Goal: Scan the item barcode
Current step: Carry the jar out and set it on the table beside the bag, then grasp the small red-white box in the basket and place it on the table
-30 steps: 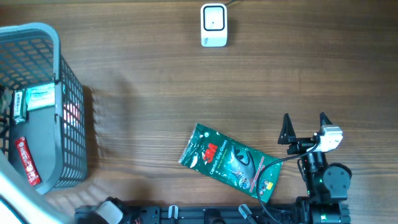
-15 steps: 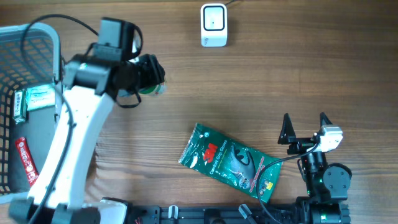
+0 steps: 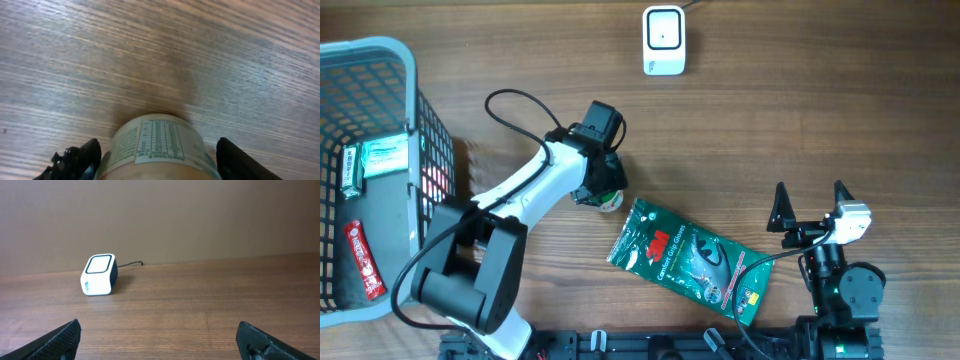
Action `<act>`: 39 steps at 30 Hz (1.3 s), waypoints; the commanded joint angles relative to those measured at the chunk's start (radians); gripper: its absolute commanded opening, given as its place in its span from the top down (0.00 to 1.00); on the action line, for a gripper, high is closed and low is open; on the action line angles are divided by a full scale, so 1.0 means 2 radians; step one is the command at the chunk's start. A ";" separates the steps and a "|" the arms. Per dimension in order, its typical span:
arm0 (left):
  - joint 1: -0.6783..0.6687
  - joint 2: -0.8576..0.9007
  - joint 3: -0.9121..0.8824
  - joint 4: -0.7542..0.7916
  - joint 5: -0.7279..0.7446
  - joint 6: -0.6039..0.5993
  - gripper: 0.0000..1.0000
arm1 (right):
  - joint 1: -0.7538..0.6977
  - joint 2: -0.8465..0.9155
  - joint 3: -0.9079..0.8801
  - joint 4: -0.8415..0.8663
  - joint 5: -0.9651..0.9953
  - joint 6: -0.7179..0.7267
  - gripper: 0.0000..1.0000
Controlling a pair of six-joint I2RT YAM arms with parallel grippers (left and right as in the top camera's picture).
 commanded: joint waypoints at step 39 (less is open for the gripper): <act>0.535 -0.157 -0.066 0.030 0.037 -0.134 0.11 | 0.002 -0.003 0.000 0.001 0.005 0.002 0.00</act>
